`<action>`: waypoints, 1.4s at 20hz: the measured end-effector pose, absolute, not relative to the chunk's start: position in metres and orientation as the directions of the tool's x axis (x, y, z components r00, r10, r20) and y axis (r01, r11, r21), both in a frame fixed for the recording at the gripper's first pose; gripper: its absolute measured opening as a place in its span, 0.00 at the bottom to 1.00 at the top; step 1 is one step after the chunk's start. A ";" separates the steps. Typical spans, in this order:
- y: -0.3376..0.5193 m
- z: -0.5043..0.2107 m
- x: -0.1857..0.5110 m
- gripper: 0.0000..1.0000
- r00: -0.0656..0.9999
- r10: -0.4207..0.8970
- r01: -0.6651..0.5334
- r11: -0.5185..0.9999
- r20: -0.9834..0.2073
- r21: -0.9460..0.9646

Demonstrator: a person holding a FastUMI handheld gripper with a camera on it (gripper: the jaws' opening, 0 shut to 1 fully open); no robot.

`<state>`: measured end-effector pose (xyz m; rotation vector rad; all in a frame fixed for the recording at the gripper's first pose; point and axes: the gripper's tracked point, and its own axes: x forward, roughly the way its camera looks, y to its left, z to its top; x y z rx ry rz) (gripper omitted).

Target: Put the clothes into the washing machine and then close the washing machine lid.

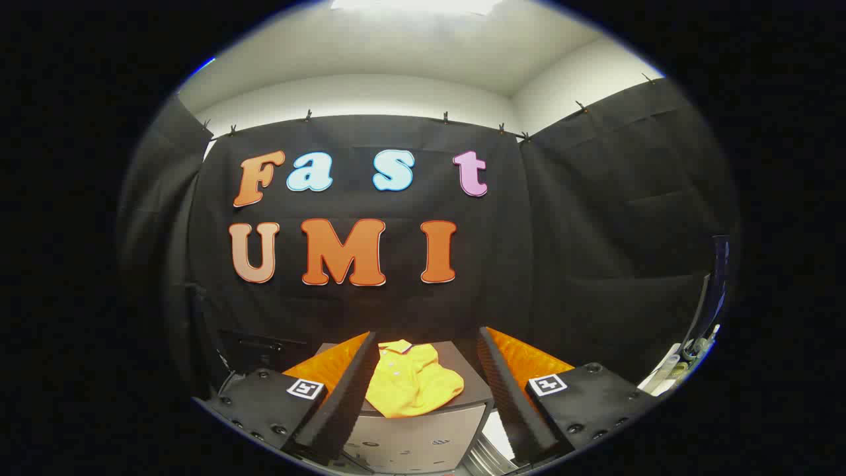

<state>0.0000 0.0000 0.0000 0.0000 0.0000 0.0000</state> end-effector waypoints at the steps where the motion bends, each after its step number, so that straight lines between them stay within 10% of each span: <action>1: -0.001 0.000 -0.002 0.97 1.000 -0.005 0.005 1.000 0.001 0.004; 28: -0.011 0.008 0.000 0.97 0.999 -0.027 0.027 1.000 0.022 0.003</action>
